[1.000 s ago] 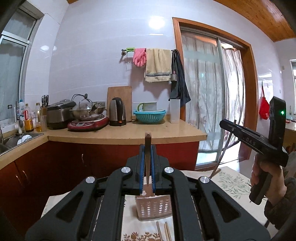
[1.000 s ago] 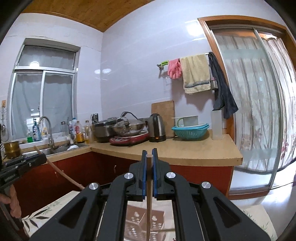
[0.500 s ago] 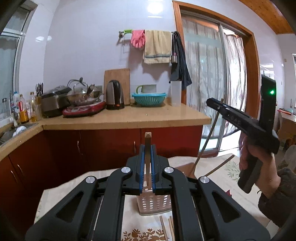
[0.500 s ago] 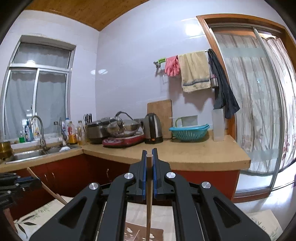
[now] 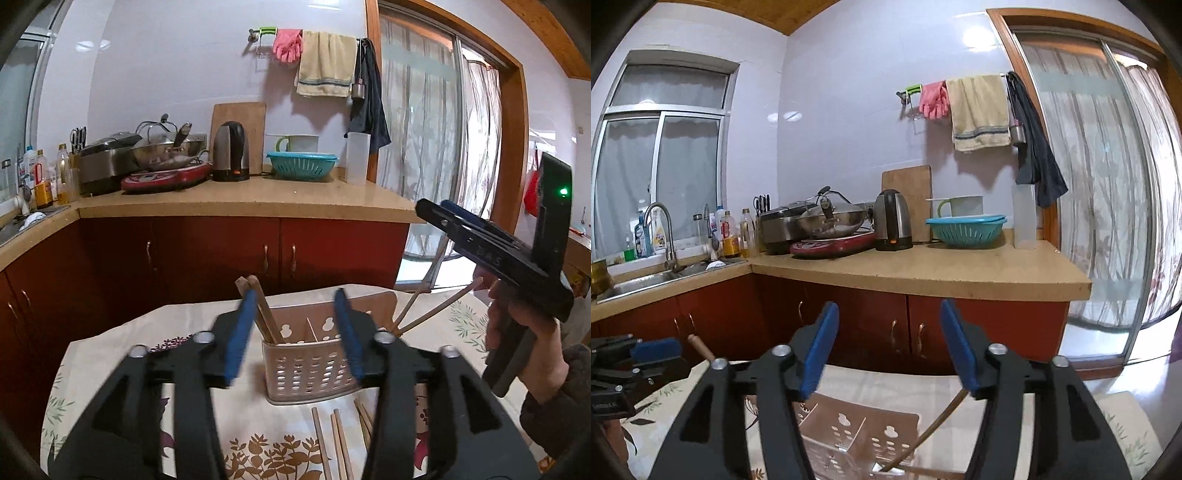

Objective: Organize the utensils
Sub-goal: 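Open both tools to release the chopsticks into the holder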

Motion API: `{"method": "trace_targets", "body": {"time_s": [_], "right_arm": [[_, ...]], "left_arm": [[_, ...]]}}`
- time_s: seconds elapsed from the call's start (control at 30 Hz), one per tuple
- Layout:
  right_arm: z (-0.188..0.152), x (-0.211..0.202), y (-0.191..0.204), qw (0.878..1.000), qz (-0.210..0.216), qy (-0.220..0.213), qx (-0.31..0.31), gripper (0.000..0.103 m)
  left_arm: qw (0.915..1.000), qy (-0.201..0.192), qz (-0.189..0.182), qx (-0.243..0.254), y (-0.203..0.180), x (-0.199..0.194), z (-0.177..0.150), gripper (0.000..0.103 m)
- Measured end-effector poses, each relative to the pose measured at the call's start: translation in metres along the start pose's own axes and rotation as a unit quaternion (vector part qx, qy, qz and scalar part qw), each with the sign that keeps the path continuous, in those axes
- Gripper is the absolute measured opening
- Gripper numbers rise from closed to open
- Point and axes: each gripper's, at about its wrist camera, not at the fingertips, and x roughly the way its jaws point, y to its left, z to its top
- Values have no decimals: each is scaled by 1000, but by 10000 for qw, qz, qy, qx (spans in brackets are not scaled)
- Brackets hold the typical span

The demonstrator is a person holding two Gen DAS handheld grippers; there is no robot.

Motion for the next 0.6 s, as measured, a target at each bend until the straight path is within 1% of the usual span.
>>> {"method": "trace_targets", "body": {"time_s": [0.03, 0.1, 0.17, 0.3, 0.37, 0.43, 0.6], "right_arm": [[2, -6, 1, 10000, 4, -25, -10, 64], [5, -19, 4, 10000, -11, -75, -40, 66], [8, -32, 7, 9999, -37, -124, -82, 69], [2, -65, 14, 9999, -37, -111, -99, 70], [-9, -77, 15, 10000, -6, 23, -44, 70], [-25, -87, 17, 9998, -8, 175, 30, 70], [-80, -107, 29, 9977, -87, 670, 16, 70]], "left_arm": [[10000, -48, 34, 22, -1, -6, -1, 53], [9998, -98, 123, 92, -4, -16, -3, 61], [9996, -120, 192, 139, -6, -24, -5, 64], [9995, -98, 254, 141, -10, -45, -19, 66], [9995, -79, 283, 121, -12, -52, -27, 66], [9993, -24, 342, 131, -14, -60, -41, 66], [9985, 287, 460, 49, -20, -69, -84, 66]]}}
